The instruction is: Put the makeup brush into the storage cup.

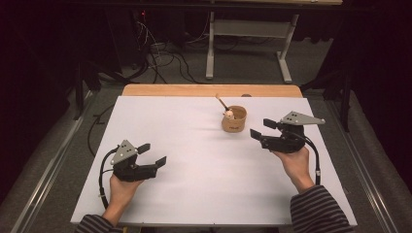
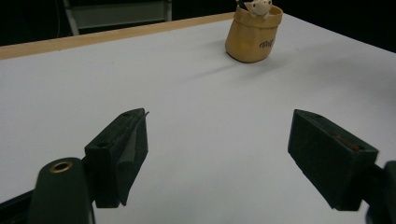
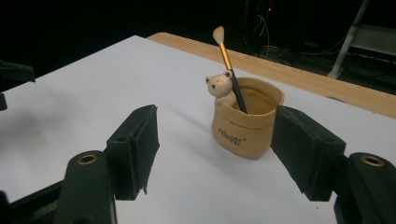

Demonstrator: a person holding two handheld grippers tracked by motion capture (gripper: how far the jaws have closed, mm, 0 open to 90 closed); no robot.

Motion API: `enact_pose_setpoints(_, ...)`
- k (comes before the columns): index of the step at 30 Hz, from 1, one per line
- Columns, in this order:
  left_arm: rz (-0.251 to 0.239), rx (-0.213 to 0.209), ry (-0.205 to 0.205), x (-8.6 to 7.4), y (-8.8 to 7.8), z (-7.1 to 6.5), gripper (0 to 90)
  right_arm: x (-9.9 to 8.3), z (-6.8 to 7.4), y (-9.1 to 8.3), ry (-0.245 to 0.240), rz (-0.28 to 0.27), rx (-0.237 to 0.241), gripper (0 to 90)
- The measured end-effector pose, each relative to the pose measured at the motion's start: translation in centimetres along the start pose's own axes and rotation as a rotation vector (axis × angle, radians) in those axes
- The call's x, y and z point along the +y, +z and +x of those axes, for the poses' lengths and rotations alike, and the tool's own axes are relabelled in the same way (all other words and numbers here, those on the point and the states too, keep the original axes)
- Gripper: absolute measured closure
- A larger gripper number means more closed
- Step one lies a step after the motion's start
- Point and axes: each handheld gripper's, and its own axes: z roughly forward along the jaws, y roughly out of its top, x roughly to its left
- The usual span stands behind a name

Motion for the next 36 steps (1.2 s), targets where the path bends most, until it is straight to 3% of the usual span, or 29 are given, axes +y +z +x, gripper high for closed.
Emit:
enact_pose_setpoints(14,-0.005,0.002,-0.005,0.0,0.0,0.0,20.8,-0.7,1.3,-1.3,-0.014,-0.014,0.036,33.9)
enact_pose_setpoints(36,-0.008,0.001,-0.007,0.0,-0.1,0.0,20.9,-2.3,2.0,-2.9,-0.010,-0.014,0.048,33.6)
